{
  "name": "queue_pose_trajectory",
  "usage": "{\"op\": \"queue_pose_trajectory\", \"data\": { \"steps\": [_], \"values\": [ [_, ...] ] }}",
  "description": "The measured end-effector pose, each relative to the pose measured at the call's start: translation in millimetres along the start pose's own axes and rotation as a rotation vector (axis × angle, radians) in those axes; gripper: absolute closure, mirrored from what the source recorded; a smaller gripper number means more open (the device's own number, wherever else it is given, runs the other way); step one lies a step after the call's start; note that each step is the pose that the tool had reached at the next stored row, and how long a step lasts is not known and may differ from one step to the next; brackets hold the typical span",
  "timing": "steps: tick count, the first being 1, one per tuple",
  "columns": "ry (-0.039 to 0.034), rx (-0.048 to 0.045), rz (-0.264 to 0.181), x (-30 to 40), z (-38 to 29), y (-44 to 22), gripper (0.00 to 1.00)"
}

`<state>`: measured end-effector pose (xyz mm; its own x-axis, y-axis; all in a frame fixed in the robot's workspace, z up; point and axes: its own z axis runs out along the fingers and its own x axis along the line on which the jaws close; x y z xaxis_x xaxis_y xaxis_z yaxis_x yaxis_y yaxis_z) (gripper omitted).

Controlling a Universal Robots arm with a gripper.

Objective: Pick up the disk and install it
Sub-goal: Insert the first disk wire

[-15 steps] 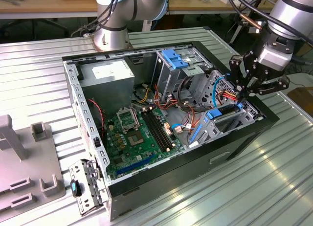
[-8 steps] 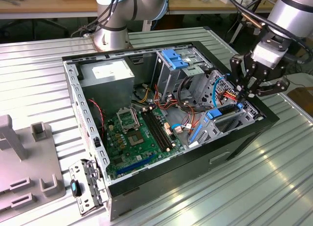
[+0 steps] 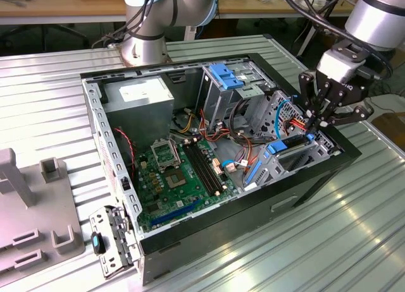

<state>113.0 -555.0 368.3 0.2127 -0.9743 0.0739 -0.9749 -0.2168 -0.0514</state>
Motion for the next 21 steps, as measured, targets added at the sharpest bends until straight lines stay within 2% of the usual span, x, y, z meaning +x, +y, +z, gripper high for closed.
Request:
{"op": "queue_pose_trajectory", "data": {
  "steps": [6, 9, 11, 14, 21],
  "values": [
    [0.0003, -0.0002, 0.001, -4.9, 0.4, 0.2, 0.83],
    [0.0004, -0.0003, 0.002, -5.1, 0.5, 0.5, 0.83],
    [0.0011, -0.0014, 0.016, -5.4, 1.0, 0.6, 0.83],
    [0.0049, -0.0066, 0.088, -5.5, 2.2, 0.7, 0.83],
    [0.005, -0.0068, 0.089, -5.7, 2.2, 1.6, 0.83]
  ]
}}
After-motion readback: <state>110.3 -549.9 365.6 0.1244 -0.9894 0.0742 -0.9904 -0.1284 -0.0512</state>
